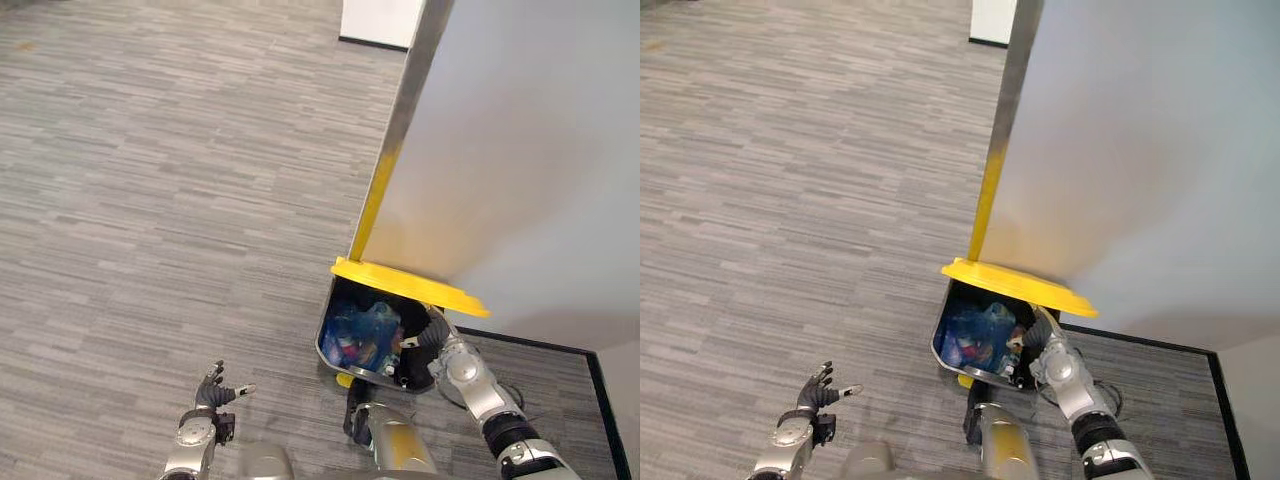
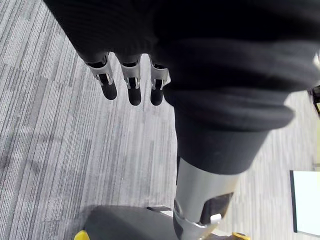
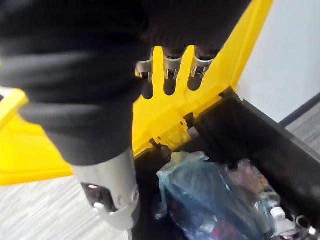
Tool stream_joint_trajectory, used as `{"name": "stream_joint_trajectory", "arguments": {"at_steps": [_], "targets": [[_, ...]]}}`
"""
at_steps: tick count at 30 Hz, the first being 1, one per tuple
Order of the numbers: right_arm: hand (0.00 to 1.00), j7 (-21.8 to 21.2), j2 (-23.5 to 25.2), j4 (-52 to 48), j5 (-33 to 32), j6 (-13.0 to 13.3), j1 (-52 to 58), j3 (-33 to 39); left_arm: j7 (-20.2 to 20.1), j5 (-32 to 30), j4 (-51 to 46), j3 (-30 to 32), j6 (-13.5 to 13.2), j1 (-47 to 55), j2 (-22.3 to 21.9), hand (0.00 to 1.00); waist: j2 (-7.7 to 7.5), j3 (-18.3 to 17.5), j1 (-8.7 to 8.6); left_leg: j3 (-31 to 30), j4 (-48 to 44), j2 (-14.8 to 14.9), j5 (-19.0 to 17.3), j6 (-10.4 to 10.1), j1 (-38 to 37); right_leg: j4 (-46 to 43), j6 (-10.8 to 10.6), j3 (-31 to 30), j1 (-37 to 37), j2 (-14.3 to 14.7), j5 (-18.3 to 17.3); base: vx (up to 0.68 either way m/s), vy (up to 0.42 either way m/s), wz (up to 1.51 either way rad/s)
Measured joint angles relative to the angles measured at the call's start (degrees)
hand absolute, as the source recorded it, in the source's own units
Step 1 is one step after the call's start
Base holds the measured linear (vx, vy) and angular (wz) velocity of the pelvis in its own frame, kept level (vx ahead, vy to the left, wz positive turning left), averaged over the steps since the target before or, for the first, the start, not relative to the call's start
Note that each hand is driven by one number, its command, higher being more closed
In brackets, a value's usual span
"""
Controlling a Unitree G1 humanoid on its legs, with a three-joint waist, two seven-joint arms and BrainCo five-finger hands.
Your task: Gather rubbish on tea table into small bin, then transfer packed bag to large trash can.
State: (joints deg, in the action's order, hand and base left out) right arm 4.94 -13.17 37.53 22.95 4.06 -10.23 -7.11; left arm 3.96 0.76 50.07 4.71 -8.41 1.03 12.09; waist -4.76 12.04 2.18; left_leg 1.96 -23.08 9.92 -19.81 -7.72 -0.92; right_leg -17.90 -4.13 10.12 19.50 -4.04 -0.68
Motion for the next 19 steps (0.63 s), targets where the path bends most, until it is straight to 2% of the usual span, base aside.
{"name": "stream_joint_trajectory", "arguments": {"at_steps": [2, 4, 5, 6, 8, 10, 11, 13, 16, 18, 19], "targets": [[0.0, 0.01, 0.74, -0.02, -0.44, 0.0, 1.8, 0.48, 0.01, -0.39, 0.0, -0.02, 0.33, 0.15, -0.29, 0.0, -0.24, 0.07, -0.1, 1.07, -2.23, -0.33, -0.97, 0.5, 0.07, 0.13, -1.35, -1.04, -0.34, -0.15, 0.85, -0.13, 0.092, -0.25], [0.0, -0.04, 1.63, -0.94, -2.01, 0.03, 5.73, 1.42, 0.04, -0.4, -0.01, 0.06, 0.36, 0.13, -0.28, 0.0, -1.24, 0.18, -0.91, 1.69, -5.91, -1.54, -1.52, 1.74, 1.66, 2.19, -5.05, -2.18, -0.65, -1.02, 3.21, -0.18, 0.112, -0.22], [0.0, -0.1, 2.66, -1.68, -4.0, 0.03, 7.27, 2.72, 0.08, -0.4, -0.04, 0.11, 0.42, 0.39, -0.69, 0.0, 0.03, 0.65, -1.33, 2.98, -4.52, -0.31, -0.33, 2.77, 2.19, 2.5, -8.1, -2.21, -0.41, -1.13, 1.43, -0.29, 0.079, -0.3], [0.0, -0.14, 3.76, -2.06, -6.21, 0.02, 10.1, 3.82, 0.14, -0.42, 0.08, 0.07, 0.61, 0.49, -0.76, 0.0, -0.41, 0.51, -1.84, 3.76, -3.62, -0.14, 0.87, 3.08, 2.44, -15.32, -1.33, -2.58, 3.96, -2.07, -2.3, -0.25, 0.047, -0.31], [0.0, -0.15, 5.1, -2.59, -8.15, 0.01, 13.53, 5.53, 0.25, -0.42, 0.06, 0.24, 0.72, 0.94, -0.81, 0.0, -0.69, 0.25, -1.98, 4.03, -2.6, -0.07, 1.81, 3.12, 1.98, -25.48, 0.17, -2.54, 3.56, -3.06, -4.41, -0.17, 0.026, -0.15], [0.0, -0.14, 7.01, -2.95, -10.13, 0.04, 17.12, 7.18, 0.45, -0.41, 0.01, 0.83, 0.81, 1.68, -0.61, 0.0, -2.1, -0.95, -1.61, 5.63, -0.09, 0.12, 3.81, 2.46, 1.99, -32.98, 0.48, -3.31, 0.15, -4.8, -7.28, -0.16, -0.183, -0.79], [0.0, 0.05, 8.34, -1.94, -11.8, 0.01, 19.42, 11.23, 1.11, -0.41, 0.36, 4.55, 1.62, 1.28, -3.59, 0.0, -1.89, -4.03, -1.47, 10.98, 7.47, 1.15, 9.64, 0.19, 2.68, -15.09, -1.78, -4.43, -7.46, -2.55, -13.94, -0.19, -0.381, -1.47], [0.0, 0.07, 6.37, 2.8, -12.73, 0.0, 18.42, 13.15, 1.08, -0.4, 2.41, 4.36, 1.56, -0.32, -5.56, 0.0, 0.69, -4.94, -1.81, 11.93, 12.77, 1.0, 12.26, 0.48, 1.79, -7.07, 1.71, -5.83, -8.75, -0.61, -12.32, -0.15, -0.232, -0.87], [0.0, 0.1, 5.84, 7.02, -13.43, -0.29, 19.37, 14.1, 1.14, -0.4, 3.06, 4.47, 1.48, -0.15, -4.48, 0.0, 1.55, -5.58, -2.2, 10.16, 15.26, 0.9, 13.62, 0.58, -0.29, -4.05, 2.2, -5.91, -10.9, 0.58, -10.73, -0.13, -0.031, -0.12], [0.0, 0.04, 5.19, 11.29, -13.47, -0.22, 19.25, 14.72, 1.13, -0.41, 4.74, 5.05, 1.6, 0.84, -3.75, 0.0, 2.59, -7.76, -2.17, 10.48, 18.39, 1.28, 14.79, 1.24, -0.77, 2.89, 1.84, -6.61, -12.8, 2.07, -7.02, -0.06, 0.023, -0.2], [0.0, -0.02, 5.15, 11.79, -13.47, -0.22, 19.18, 15.32, 1.11, -0.41, 5.06, 5.04, 1.65, 0.82, -3.56, 0.0, 2.79, -7.87, -2.11, 10.69, 19.02, 1.22, 15.16, 1.15, -0.84, 4.33, 1.38, -6.62, -13.21, 2.14, -6.31, -0.02, 0.04, -0.18]]}}
